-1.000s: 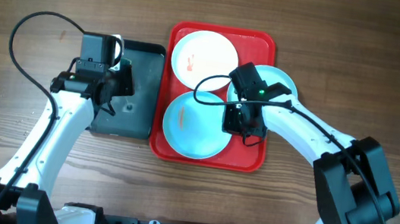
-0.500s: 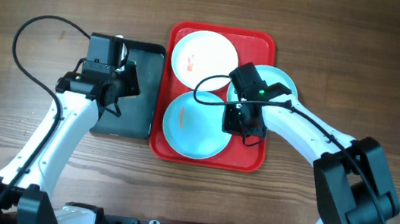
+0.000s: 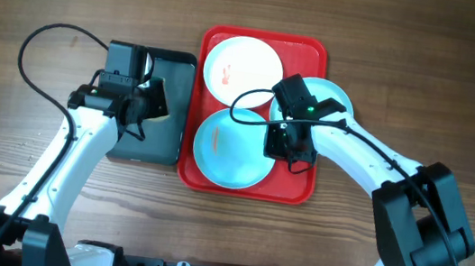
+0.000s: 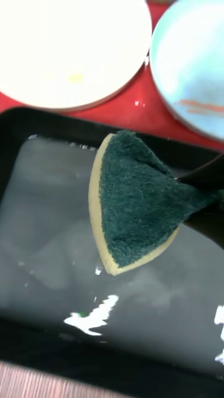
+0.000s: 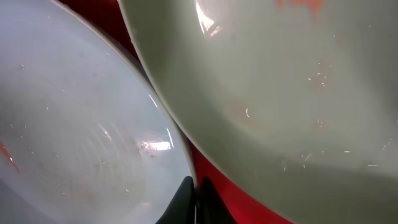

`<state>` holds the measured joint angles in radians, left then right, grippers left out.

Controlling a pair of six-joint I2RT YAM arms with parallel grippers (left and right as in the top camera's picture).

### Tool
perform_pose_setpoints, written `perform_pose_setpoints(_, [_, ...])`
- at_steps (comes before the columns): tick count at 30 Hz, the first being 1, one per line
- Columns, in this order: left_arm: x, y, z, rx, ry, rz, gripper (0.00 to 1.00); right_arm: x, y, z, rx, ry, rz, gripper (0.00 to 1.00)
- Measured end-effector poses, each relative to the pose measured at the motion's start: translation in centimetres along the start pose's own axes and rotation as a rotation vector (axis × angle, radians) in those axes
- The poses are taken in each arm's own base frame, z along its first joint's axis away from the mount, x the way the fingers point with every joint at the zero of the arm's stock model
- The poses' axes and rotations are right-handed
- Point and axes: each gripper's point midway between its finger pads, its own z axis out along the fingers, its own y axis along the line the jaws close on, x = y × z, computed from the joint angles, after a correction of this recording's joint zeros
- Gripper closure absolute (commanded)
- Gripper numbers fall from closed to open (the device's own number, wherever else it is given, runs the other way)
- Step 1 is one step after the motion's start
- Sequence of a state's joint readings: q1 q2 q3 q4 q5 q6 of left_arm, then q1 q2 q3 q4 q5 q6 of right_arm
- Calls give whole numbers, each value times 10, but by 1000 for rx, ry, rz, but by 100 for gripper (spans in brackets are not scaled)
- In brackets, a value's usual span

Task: Clean dirty plates on tray and stack at the side
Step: 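Carry the sponge with the left gripper over the lower blue plate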

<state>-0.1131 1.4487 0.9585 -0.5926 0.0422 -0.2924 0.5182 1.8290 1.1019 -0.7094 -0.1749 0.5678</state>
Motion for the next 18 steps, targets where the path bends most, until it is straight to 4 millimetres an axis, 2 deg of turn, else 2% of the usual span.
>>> perform_pose_setpoints(7, [12,-29,-1,106,45,11,96,0,0,0,0,0,0,96])
perform_pose_setpoints(18, [39,-105,-7,246,63,79,96,0,0,0,0,0,0,96])
